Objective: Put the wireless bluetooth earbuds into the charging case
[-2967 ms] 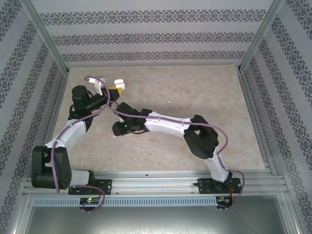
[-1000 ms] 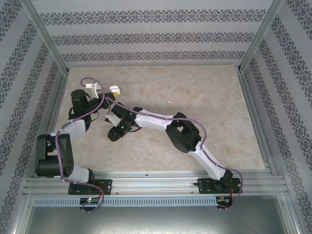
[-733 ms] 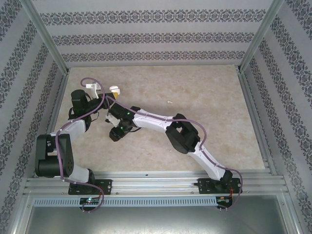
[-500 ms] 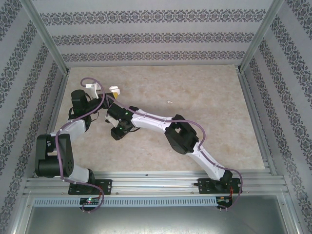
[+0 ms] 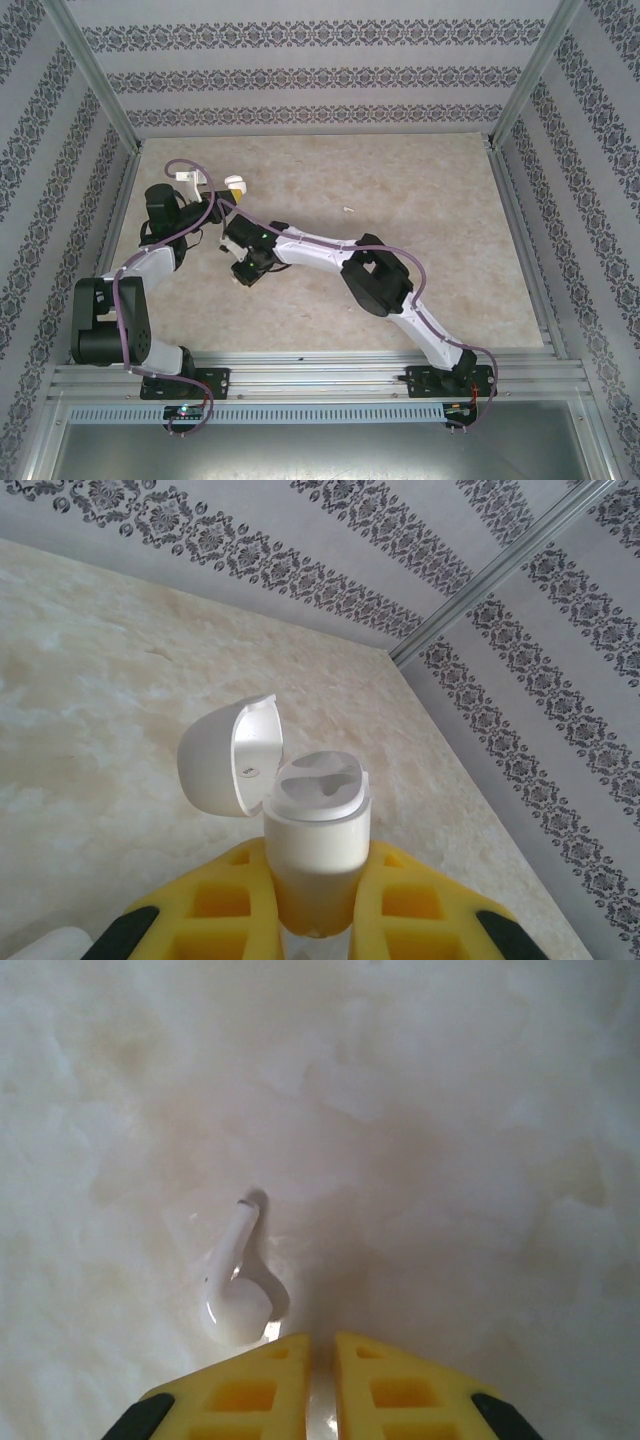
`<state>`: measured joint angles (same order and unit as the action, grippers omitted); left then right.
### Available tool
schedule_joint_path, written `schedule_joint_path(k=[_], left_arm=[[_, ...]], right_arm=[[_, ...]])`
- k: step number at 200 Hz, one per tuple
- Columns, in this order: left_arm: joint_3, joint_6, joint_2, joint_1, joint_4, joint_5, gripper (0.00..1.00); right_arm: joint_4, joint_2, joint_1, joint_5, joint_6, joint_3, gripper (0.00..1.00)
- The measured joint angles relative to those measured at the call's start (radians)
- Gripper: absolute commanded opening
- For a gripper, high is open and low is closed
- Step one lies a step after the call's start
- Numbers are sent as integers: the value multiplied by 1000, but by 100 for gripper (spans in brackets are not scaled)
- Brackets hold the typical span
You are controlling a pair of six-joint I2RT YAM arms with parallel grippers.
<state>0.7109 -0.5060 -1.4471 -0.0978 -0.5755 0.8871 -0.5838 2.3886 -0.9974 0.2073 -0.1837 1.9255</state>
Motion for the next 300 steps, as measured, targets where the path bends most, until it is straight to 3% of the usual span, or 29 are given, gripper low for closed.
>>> schedule_joint_path(k=[62,79,116,181,251,300], left_arm=[[0,3,21,0,23,-27,0],[0,4,22,0,39,-36,0],[0,4,22,-7,69,-54,0],[0,4,21,-29,76,-54,0],[0,-5,12,-29,74,-52,0],[0,-12,5,-29,74,-50,0]], right_arm=[[25,-71,-13,-29,-35,-102,28],[-18,-68,-31,-51,-73,-60,36],[-87,-15,-99,-113,-77,146,42],[-248,159,-130,-231,-14,389,44],[-314,201,-110,-288,37,426,44],[-318,221,-109,-256,68,449,27]])
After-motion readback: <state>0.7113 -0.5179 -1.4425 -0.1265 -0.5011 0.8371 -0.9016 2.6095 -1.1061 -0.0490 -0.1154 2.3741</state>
